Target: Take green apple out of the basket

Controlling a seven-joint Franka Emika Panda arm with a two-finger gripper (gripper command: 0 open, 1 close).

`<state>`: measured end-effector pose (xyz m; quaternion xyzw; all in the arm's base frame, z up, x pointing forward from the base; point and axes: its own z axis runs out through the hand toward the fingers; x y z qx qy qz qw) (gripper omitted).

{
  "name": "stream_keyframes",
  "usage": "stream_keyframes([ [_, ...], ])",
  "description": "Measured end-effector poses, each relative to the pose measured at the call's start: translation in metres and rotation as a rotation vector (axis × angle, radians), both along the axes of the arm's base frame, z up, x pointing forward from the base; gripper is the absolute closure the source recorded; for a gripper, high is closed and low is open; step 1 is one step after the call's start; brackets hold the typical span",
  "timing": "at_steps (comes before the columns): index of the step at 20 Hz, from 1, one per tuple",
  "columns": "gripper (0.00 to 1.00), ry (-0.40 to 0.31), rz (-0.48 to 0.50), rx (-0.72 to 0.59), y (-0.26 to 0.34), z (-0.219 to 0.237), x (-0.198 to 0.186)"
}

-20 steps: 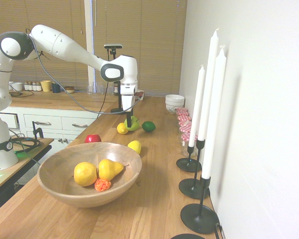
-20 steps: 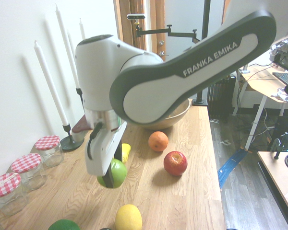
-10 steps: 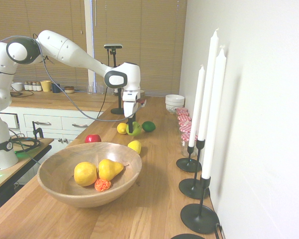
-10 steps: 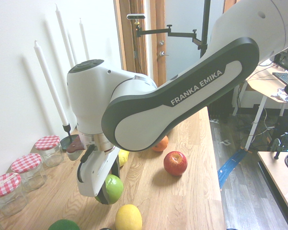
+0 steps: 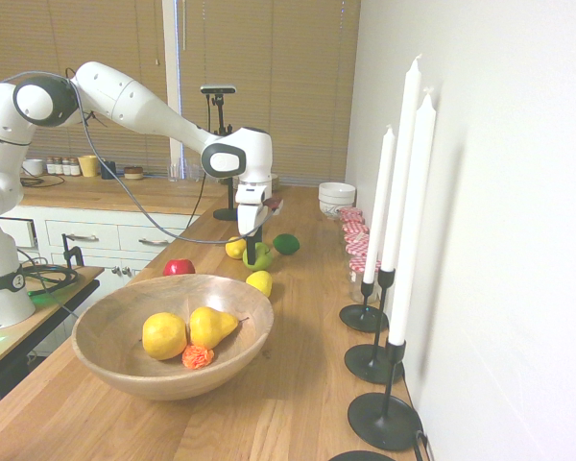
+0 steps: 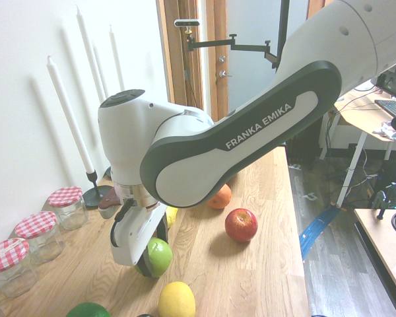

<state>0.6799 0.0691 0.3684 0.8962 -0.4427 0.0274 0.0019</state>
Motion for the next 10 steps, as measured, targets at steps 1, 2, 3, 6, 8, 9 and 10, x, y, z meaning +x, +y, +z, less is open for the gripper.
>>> stream_keyframes([
  [1,0.0,0.0,0.0,0.0,0.0,0.0,0.0],
  [2,0.0,-0.001,0.0,0.001,0.0,0.0001,0.0001],
  [3,0.0,-0.001,0.0,0.001,0.0,0.0001,0.0001],
  [6,0.0,-0.001,-0.002,0.002,-0.0006,0.0002,0.0002],
  [8,0.0,-0.001,-0.004,0.004,-0.0011,0.0002,0.0003],
  [9,0.0,-0.002,-0.005,0.004,-0.001,0.0006,0.0003],
  [10,0.0,-0.003,-0.005,0.005,-0.0008,0.0017,0.0002],
])
